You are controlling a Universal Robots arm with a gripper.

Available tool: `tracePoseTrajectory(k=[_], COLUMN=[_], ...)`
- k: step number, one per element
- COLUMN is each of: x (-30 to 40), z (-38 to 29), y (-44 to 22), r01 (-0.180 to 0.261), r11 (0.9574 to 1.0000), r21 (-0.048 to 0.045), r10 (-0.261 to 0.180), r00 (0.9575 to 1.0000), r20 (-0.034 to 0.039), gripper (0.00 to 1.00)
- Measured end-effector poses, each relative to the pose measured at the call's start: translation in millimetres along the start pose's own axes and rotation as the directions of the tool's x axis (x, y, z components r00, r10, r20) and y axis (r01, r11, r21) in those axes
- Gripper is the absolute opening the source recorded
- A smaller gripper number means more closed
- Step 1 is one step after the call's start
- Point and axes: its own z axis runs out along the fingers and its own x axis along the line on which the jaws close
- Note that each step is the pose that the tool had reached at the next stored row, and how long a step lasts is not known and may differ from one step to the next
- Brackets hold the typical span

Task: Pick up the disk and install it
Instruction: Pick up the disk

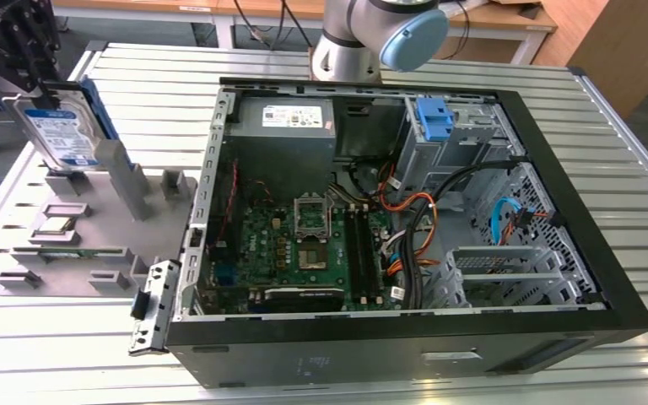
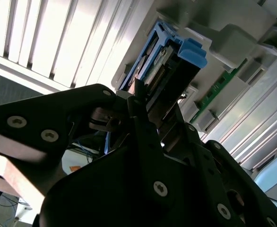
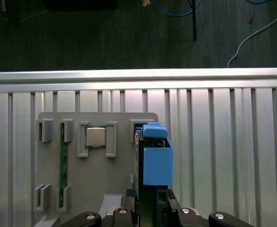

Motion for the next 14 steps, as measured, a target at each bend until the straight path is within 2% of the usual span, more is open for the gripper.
tracePoseTrajectory(k=[10,14], x=[-0.5,-0.5], z=[-13.2,-13.9], y=[0.2,0.2], r01=[0.000,0.000], r11=[1.0000,1.0000], r21=[0.0000,0.0002], r10=[0.000,0.000], r00=[1.0000,1.0000], r20=[0.0001,0.0001], gripper=[0.35,0.35])
